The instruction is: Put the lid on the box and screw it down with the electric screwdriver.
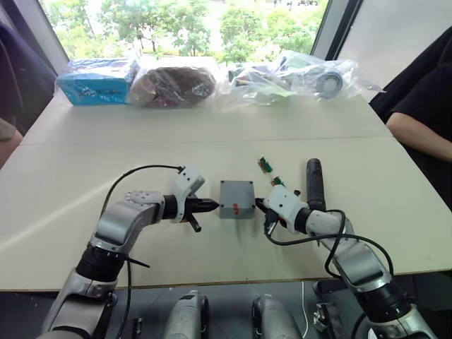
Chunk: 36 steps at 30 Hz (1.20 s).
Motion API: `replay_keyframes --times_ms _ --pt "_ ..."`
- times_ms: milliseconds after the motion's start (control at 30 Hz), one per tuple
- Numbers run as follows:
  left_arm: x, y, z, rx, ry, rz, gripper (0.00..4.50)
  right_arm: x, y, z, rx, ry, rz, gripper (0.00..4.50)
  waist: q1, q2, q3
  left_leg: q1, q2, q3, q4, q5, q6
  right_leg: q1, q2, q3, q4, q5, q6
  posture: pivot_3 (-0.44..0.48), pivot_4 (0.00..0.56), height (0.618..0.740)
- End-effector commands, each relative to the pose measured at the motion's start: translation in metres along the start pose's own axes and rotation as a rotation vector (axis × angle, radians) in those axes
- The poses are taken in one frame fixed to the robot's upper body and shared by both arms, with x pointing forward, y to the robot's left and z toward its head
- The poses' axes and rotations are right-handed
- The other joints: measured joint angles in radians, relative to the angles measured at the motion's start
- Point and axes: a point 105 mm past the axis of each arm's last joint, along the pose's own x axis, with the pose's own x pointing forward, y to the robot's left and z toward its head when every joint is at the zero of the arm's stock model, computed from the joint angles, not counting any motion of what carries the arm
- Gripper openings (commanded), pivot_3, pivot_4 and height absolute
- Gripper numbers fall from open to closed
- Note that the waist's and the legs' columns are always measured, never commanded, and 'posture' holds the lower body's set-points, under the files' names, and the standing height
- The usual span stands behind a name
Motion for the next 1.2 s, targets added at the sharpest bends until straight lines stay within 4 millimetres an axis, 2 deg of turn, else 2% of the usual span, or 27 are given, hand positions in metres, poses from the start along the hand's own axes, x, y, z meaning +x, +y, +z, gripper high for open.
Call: replay_keyframes --times_ms 33,167,300,400,467,567,667,767,800,933,1100,1200 --pt "-0.001 -0.009 0.01 0.038 -0.033 -0.039 0.0 -0.002 0.0 0.017 -0.026 -0.066 0.01 0.03 0.0 0.0 0.0 0.0 0.0 0.0 0.0 0.0 0.0 0.0 0.0 0.0 0.0 0.0 0.0 0.0 0.15 0.74" --pt "-0.007 -0.004 0.011 0.038 -0.032 -0.028 0.0 -0.008 -0.006 0.017 -0.016 -0.073 -0.018 0.03 0.0 0.0 0.0 0.0 0.0 0.0 0.0 0.0 0.0 0.0 0.0 0.0 0.0 0.0 0.0 0.0 0.15 0.74" --pt "-0.018 0.007 0.015 0.047 -0.042 0.001 0.0 -0.025 -0.018 0.022 0.018 -0.118 -0.067 0.03 0.0 0.0 0.0 0.0 0.0 0.0 0.0 0.0 0.0 0.0 0.0 0.0 0.0 0.0 0.0 0.0 0.15 0.74" --pt "-0.034 0.03 0.044 0.065 -0.165 0.104 0.0 -0.051 -0.03 0.017 0.111 -0.143 -0.1 0.03 0.005 0.0 0.0 0.0 0.0 -0.001 0.0 0.0 0.0 0.001 0.0 -0.001 0.0 0.0 0.0 0.0 0.15 0.74" --pt "-0.04 0.029 0.059 0.048 -0.219 0.068 0.0 -0.06 -0.041 0.016 0.163 -0.155 -0.14 0.03 0.003 -0.001 0.001 0.0 0.0 -0.001 0.0 0.0 0.0 0.001 0.0 -0.001 0.0 0.0 0.0 0.0 0.15 0.74" --pt "-0.042 0.018 0.08 0.065 -0.256 -0.027 0.0 -0.065 -0.061 0.01 0.217 -0.143 -0.207 0.03 0.001 -0.001 0.001 0.0 0.0 -0.001 0.0 0.0 0.0 0.001 0.0 -0.001 0.0 0.0 0.0 0.0 0.15 0.74" --pt "-0.039 -0.002 0.089 0.2 -0.217 -0.113 0.0 -0.061 -0.074 0.003 0.274 -0.121 -0.238 0.75 -0.002 0.0 0.001 0.001 0.0 0.0 0.0 0.0 0.0 0.001 0.0 -0.001 0.0 0.0 0.0 0.0 0.15 0.74" --pt "-0.035 -0.01 0.085 0.269 -0.172 -0.142 0.0 -0.056 -0.079 -0.001 0.306 -0.105 -0.249 1.88 -0.002 0.0 0.001 0.001 0.0 0.0 -0.001 0.0 0.0 0.001 0.001 -0.001 0.0 0.0 0.0 0.0 0.15 0.74" --pt "-0.034 -0.013 0.085 0.29 -0.162 -0.157 0.0 -0.053 -0.081 -0.003 0.317 -0.099 -0.252 2.41 -0.002 0.001 0.001 0.001 0.0 0.0 -0.001 0.0 0.0 0.001 0.001 -0.001 0.0 0.0 0.0 0.0 0.15 0.74" --pt "-0.033 -0.017 0.09 0.333 -0.162 -0.172 0.0 -0.043 -0.081 -0.006 0.346 -0.082 -0.232 3.86 -0.002 0.001 0.002 0.0 0.0 0.0 -0.001 0.0 0.0 0.001 0.001 0.0 0.0 0.0 0.0 0.0 0.15 0.74" --pt "-0.035 -0.019 0.09 0.346 -0.16 -0.174 0.0 -0.038 -0.079 -0.003 0.379 -0.094 -0.207 3.86 0.0 0.002 0.002 0.0 0.0 0.0 -0.001 0.0 0.0 0.001 0.001 0.0 0.0 0.0 0.0 0.0 0.15 0.74" --pt "-0.034 -0.02 0.087 0.34 -0.155 -0.173 0.0 -0.034 -0.079 -0.005 0.379 -0.083 -0.208 3.4 0.0 0.002 0.002 0.0 0.0 0.0 -0.001 0.0 0.0 0.001 0.001 0.0 0.0 0.0 0.0 0.0 0.15 0.74"
